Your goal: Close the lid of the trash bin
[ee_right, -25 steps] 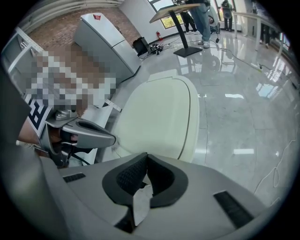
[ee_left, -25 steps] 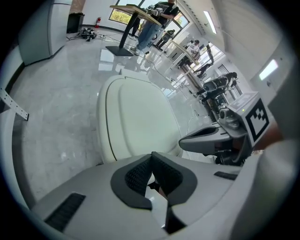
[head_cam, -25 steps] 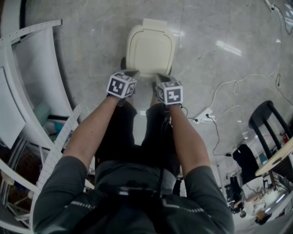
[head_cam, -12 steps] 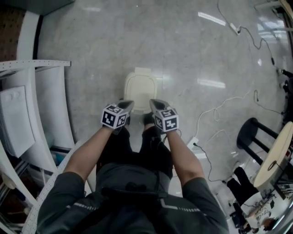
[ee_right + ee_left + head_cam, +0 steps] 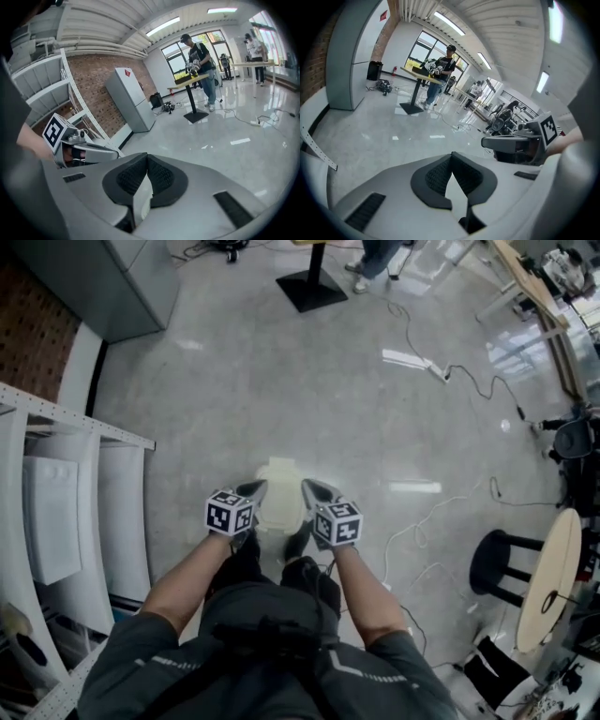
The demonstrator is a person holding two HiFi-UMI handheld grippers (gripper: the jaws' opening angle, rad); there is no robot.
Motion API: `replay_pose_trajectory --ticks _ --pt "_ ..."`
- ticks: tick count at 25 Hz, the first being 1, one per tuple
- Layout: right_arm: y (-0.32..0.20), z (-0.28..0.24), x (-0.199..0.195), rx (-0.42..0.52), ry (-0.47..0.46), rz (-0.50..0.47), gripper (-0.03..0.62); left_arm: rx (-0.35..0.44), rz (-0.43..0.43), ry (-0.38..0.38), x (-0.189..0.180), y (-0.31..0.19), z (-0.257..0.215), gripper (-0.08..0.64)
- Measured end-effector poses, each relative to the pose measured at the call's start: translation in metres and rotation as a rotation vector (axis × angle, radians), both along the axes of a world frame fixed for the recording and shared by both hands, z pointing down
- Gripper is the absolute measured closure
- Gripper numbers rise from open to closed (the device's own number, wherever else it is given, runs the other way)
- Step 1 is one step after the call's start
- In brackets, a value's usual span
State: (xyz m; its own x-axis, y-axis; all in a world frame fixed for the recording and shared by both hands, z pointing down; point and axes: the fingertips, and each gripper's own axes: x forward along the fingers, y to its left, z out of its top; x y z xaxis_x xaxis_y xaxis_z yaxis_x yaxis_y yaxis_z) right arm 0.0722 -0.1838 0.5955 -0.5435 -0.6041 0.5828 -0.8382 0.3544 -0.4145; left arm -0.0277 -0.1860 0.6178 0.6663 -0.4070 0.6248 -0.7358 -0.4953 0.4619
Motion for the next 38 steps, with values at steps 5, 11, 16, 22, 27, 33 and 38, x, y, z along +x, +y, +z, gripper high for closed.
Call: replay_pose_trajectory --ticks 5,11,16,22,27,33,38 --pt "-0.029 -0.075 0.011 0.165 0.016 0.010 0.581 0.141 0.018 0.047 -0.001 -0.026 -0.075 0.557" --pt "-0.038 -0.154 0.015 0.308 -0.015 0.018 0.581 0.325 0.038 0.075 -0.007 -0.055 -0.167 0.557" --pt "-0.043 -0.210 0.016 0.410 -0.033 0.013 0.581 0.456 -0.039 0.153 -0.018 -0.071 -0.240 0.557" --pt "-0.050 -0.295 0.022 0.563 -0.065 0.038 0.581 0.568 -0.040 0.217 -0.022 -0.066 -0.301 0.557" --pt "-0.054 -0.343 0.020 0.654 -0.094 0.009 0.581 0.645 -0.040 0.234 -0.028 -0.068 -0.337 0.557" --pt "-0.058 -0.388 0.013 0.733 -0.096 -0.025 0.581 0.711 -0.023 0.232 -0.028 -0.066 -0.373 0.557" --pt "-0.055 -0.407 0.008 0.759 -0.103 -0.059 0.581 0.737 -0.032 0.234 -0.027 -0.064 -0.393 0.557"
